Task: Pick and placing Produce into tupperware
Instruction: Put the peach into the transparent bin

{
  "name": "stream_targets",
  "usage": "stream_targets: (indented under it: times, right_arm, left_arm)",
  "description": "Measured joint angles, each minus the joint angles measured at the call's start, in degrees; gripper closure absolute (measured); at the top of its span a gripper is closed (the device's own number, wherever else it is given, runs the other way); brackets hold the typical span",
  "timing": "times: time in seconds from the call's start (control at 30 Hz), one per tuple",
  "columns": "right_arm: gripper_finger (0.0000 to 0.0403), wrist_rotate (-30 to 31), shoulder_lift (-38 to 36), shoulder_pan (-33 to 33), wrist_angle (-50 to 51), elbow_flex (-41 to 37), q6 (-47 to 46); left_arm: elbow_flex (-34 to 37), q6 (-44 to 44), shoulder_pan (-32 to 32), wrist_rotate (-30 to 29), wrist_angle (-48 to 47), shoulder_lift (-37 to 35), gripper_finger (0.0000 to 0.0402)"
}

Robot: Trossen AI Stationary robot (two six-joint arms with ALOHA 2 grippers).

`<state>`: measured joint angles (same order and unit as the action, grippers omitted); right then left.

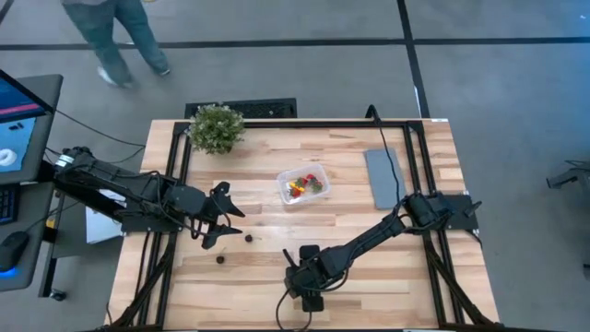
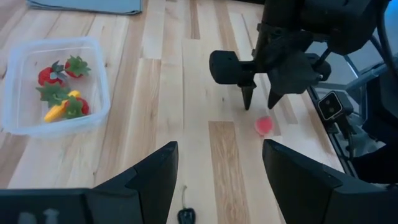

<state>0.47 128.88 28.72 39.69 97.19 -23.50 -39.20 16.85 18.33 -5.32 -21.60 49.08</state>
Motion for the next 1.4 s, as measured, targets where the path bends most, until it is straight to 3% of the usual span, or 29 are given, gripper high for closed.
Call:
stream_targets:
  times: [1.4]
  right_arm:
    - [0.0163,2.8,1.4,-1.9,-9.9,0.0,5.5]
  left_arm:
    - [0.0,1.2,0.0,-0.1,-1.9,0.0,0.0177]
